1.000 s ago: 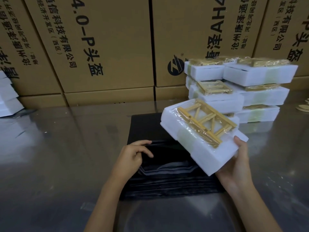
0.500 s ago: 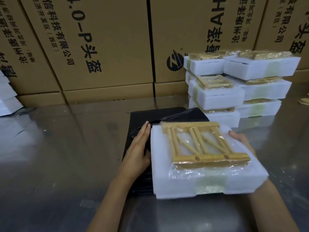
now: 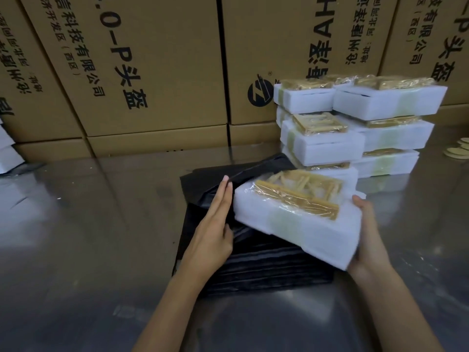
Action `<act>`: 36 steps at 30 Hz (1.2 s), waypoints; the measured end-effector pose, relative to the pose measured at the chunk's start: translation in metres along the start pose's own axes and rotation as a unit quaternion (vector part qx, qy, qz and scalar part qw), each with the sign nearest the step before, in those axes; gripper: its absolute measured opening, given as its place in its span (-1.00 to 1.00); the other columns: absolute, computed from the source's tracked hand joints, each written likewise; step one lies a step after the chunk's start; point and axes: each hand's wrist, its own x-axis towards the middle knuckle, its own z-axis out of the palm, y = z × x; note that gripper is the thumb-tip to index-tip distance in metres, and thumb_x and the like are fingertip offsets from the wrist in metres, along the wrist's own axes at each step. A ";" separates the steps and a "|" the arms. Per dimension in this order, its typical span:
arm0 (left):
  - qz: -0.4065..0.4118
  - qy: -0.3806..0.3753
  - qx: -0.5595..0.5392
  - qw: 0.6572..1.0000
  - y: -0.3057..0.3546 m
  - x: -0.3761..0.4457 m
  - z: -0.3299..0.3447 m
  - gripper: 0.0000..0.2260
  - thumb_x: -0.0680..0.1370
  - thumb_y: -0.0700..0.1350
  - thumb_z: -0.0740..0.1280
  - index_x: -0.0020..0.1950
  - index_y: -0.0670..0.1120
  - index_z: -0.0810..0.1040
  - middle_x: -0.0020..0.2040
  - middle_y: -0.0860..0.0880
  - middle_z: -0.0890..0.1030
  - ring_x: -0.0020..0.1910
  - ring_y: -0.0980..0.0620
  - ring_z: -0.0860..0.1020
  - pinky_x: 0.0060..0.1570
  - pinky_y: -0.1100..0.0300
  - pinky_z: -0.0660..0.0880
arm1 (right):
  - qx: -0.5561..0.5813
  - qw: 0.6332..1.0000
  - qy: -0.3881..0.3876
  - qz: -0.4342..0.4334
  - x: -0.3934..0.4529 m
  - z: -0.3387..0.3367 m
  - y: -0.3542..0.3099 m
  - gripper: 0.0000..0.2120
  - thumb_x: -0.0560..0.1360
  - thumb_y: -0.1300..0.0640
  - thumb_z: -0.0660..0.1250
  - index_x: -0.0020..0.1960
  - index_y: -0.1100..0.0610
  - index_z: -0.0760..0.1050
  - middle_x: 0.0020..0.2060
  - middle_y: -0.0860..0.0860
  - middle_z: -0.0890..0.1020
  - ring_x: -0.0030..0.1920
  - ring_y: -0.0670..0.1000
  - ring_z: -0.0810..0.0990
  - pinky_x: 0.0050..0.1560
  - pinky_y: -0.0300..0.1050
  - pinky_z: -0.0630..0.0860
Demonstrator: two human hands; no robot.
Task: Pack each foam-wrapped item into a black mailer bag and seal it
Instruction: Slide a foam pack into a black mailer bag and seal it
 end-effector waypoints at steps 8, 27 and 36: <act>0.071 0.005 0.028 0.997 0.033 -0.008 0.040 -0.18 0.54 -0.48 0.18 0.63 0.05 -0.12 0.60 0.29 -0.19 0.56 0.27 0.07 0.37 0.41 0.28 | 0.023 1.000 0.012 -0.001 -0.003 0.028 0.024 -0.44 0.47 -0.25 0.41 0.37 0.00 0.52 0.18 0.00 0.70 0.18 0.01 0.68 0.09 -0.05 0.62; -0.138 -0.097 0.079 0.983 0.080 0.162 0.025 -0.51 0.56 0.06 0.26 0.46 -0.06 0.39 0.57 -0.03 0.26 0.58 -0.06 0.10 0.49 -0.03 0.16 | -0.008 0.998 -0.068 0.011 -0.019 0.051 0.038 -0.50 0.46 0.02 0.49 0.37 0.00 0.50 0.19 0.05 0.69 0.20 0.06 0.67 0.20 0.06 0.57; -0.104 -0.064 0.056 0.991 0.110 0.136 0.040 -0.78 0.56 -0.16 0.27 -0.27 -0.10 0.59 -0.12 -0.13 0.64 0.01 -0.19 0.60 0.01 -0.01 0.56 | 0.014 0.997 -0.053 0.059 -0.013 0.047 0.037 -0.51 0.41 -0.06 0.51 0.29 0.04 0.57 0.13 0.10 0.71 0.14 0.09 0.70 0.06 0.00 0.63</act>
